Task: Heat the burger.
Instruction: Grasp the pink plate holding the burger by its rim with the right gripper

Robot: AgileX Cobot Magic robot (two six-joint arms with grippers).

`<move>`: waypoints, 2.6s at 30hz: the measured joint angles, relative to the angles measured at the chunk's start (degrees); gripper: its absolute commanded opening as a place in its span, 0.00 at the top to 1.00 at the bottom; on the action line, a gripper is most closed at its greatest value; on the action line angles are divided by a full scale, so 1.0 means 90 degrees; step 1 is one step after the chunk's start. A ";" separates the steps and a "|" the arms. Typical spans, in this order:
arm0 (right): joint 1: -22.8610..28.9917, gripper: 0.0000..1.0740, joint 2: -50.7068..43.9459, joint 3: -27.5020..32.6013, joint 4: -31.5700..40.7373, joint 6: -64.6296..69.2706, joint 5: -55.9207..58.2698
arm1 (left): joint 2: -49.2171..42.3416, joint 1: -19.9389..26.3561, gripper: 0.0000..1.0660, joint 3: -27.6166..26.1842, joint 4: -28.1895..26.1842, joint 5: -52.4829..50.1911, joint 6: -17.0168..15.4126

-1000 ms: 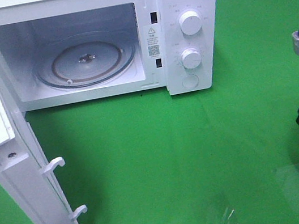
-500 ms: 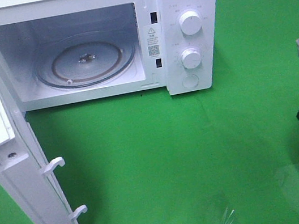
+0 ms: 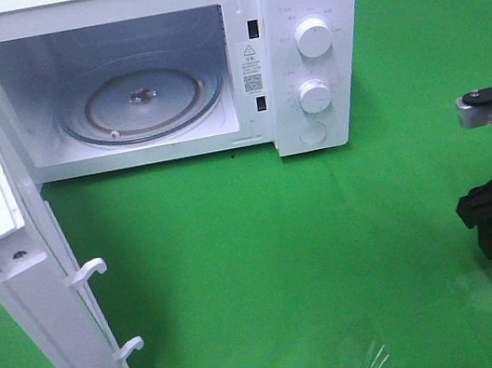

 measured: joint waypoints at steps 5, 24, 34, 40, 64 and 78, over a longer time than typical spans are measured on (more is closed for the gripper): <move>0.0000 0.26 0.0357 0.0000 -0.0070 0.0025 -0.0229 | 0.0000 0.0000 0.08 0.0000 0.0000 0.0000 0.0000; -0.0439 0.28 0.0936 -0.0006 -0.0503 0.0331 -0.0497 | 0.0000 0.0000 0.08 0.0000 0.0000 0.0000 0.0000; -0.0446 0.29 0.0936 0.0083 -0.0503 0.0331 -0.0764 | 0.0000 0.0000 0.08 0.0000 0.0000 0.0000 0.0000; -0.0446 0.29 0.0936 0.0127 -0.0484 0.0331 -0.0789 | 0.0000 0.0000 0.08 0.0000 0.0000 0.0000 0.0000; -0.0439 1.00 0.0910 0.0159 -0.0446 0.0407 -0.0592 | 0.0000 0.0000 0.08 0.0000 0.0000 0.0000 0.0000; -0.0019 1.00 0.0484 0.0178 -0.0898 0.0764 -0.0045 | 0.0000 0.0000 0.08 0.0000 0.0000 0.0000 0.0000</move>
